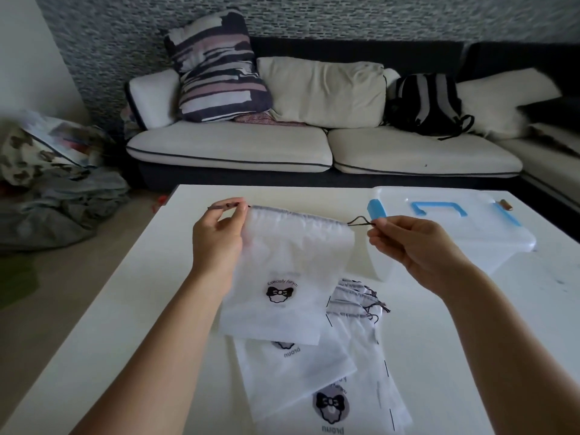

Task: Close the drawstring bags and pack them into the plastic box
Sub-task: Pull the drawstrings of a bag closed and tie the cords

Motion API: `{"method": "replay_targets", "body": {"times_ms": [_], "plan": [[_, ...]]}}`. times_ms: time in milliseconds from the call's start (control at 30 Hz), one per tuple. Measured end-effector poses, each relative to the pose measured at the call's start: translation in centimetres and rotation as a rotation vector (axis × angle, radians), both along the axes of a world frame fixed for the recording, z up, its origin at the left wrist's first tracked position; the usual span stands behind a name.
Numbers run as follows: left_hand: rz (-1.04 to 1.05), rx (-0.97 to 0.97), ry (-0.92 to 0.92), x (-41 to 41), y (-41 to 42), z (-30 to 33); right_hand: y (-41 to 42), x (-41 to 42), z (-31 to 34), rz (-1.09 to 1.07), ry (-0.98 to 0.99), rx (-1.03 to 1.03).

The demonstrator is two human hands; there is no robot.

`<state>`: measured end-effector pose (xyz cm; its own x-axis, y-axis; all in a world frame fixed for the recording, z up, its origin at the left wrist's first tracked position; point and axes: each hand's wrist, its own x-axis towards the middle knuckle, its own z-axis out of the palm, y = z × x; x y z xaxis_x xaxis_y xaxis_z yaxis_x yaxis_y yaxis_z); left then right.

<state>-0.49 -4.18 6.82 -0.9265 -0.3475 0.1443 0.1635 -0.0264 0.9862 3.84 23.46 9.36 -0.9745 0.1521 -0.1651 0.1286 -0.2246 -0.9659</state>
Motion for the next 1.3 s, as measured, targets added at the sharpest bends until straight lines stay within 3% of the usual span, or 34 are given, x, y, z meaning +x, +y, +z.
{"method": "replay_targets", "body": {"times_ms": [167,233,300,500,633,733,867,1033,1200,1300], "plan": [[0.039,0.005,-0.072,-0.1,-0.4,0.3,-0.8,-0.5,-0.1,-0.049,-0.046,0.003],[0.083,0.177,-0.22,-0.4,-0.4,0.8,-1.2,-0.9,-0.2,-0.044,-0.044,-0.216],[0.061,0.476,-0.289,-0.3,-0.2,1.3,-1.5,-1.1,-0.2,0.019,-0.008,-0.482],[-0.081,0.904,-0.157,-0.1,-0.8,2.1,-1.9,-1.6,-0.3,0.028,0.1,-0.884],[0.063,1.051,-0.034,-1.3,-5.2,2.9,3.3,-1.8,-0.3,-0.226,0.106,-0.859],[0.046,0.914,-0.004,-1.1,-5.2,3.1,4.3,-1.6,-0.6,-0.299,0.067,-0.691],[-0.168,0.515,-0.085,0.7,-0.2,3.5,0.9,-0.8,0.9,-0.176,0.11,-0.167],[-0.545,0.3,-0.181,3.2,4.4,4.2,-4.6,1.6,2.9,0.348,0.302,0.027],[-0.64,0.02,-0.089,4.4,5.0,3.3,-6.0,1.9,4.0,0.356,0.59,0.2],[-0.695,-0.065,-0.136,4.8,4.8,3.1,-6.7,1.5,3.0,0.264,0.676,0.293]]}}
